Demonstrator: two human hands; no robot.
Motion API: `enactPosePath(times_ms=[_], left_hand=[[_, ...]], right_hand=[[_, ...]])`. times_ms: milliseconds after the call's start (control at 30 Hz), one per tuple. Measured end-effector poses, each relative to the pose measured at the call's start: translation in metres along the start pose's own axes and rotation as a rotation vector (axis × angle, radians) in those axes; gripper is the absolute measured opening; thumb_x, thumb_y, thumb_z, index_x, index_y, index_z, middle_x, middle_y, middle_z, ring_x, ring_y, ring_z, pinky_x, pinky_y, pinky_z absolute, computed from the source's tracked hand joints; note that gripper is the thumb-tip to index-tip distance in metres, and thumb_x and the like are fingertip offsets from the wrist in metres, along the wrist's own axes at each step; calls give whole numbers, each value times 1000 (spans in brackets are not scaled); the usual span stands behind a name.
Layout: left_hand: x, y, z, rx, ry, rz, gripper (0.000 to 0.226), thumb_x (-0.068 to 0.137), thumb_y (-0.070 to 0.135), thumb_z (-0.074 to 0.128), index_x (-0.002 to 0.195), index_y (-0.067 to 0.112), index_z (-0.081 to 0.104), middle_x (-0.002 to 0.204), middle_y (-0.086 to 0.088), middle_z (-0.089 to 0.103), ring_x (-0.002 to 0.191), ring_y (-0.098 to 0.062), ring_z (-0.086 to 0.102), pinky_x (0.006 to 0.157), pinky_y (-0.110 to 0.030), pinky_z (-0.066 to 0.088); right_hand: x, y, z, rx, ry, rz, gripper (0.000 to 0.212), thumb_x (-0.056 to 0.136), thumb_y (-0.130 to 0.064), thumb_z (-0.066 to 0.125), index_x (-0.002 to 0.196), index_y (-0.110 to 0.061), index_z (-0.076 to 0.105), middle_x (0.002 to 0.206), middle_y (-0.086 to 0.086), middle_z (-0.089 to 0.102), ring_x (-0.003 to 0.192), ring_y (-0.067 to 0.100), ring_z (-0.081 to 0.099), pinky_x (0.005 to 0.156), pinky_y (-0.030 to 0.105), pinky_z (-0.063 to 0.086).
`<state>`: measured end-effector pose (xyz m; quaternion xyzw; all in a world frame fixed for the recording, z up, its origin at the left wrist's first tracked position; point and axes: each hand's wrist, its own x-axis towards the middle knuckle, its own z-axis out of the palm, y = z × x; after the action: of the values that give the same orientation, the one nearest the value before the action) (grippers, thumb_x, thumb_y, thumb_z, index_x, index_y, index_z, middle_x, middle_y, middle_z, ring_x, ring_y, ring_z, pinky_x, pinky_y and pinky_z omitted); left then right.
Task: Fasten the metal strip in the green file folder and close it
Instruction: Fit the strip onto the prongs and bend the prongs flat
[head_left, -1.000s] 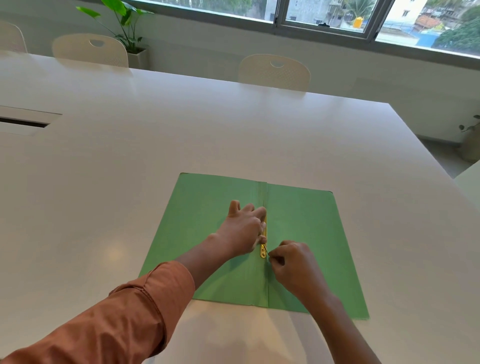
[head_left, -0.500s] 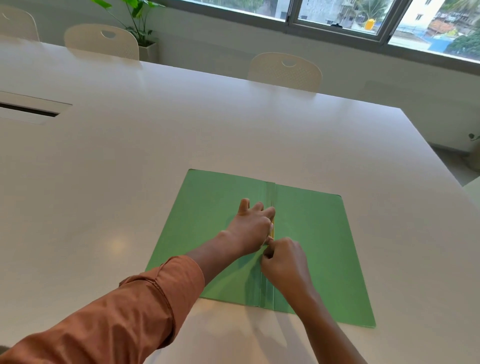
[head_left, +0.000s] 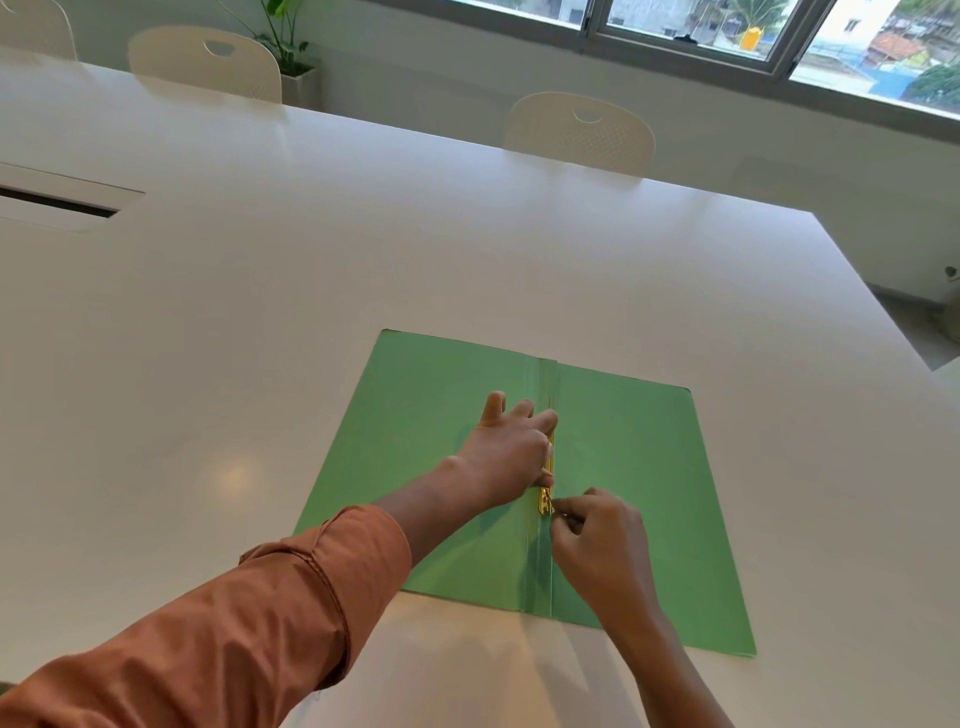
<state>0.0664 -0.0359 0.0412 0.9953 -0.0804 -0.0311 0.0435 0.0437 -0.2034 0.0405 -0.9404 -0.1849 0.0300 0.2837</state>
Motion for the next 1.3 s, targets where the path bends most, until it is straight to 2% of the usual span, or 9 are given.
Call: enactPosePath(times_ms=[167,433,567,700,833,900,1000,1100,1300], left_hand=[[-1,0,0,10,-3,4,35,99,51,62,109,22,78,134,8,57,124,-20,47,97,-47,25],[0,2,0,6,-5,2,32,98,49,63,105,22,79,132,8,57,125,-20,47,101,-48,25],[1,2,0,5,5,-2,31,100,46,62,105,21,79,131,7,58,125,-20,47,102,-48,24],[1,3,0,-4,9,-5,31,100,45,62,105,19,79,130,7,59,124,-20,47,103,-48,24],[2,2,-2,-17,5,-2,32,98,46,65,104,18,78,130,7,59,123,-21,48,101,-47,23],[2,2,-2,-11,2,1,33,97,48,66,104,18,77,129,6,58,123,-21,47,100,-47,23],[2,1,-1,2,4,4,35,96,49,66,106,18,77,130,6,58,123,-21,48,102,-48,24],[1,0,0,4,6,6,34,96,50,67,106,19,77,129,6,58,124,-21,47,101,-48,23],[2,1,1,9,4,4,33,95,50,67,104,20,78,129,7,58,123,-20,47,101,-48,24]], right_hand=[[-3,1,2,-67,-41,-55,19,85,-2,69,92,-9,85,68,4,60,54,18,53,50,13,30],[8,-14,-3,-192,-166,-1,22,82,-4,58,66,-2,73,63,8,57,55,28,50,51,36,40],[19,-24,-9,-156,-189,17,29,74,-3,59,48,-9,50,41,-1,33,38,17,28,34,20,23],[17,-32,-3,-138,-157,38,44,73,3,61,42,-17,38,40,-7,34,35,11,29,31,20,30],[2,-33,12,-217,-129,-7,17,78,4,55,75,-5,70,69,7,59,55,30,52,53,29,34],[-8,-32,18,-244,-88,-25,17,80,6,56,85,2,72,75,13,57,63,38,61,56,32,36],[-19,-24,20,-220,-33,-95,10,80,8,66,75,2,72,64,4,42,46,31,49,47,33,37],[-21,-7,19,-145,20,-133,13,76,7,77,66,-1,74,59,6,49,40,23,41,44,29,34],[-16,17,19,134,142,-32,17,72,4,84,81,-10,86,61,0,63,50,17,58,52,22,46]])
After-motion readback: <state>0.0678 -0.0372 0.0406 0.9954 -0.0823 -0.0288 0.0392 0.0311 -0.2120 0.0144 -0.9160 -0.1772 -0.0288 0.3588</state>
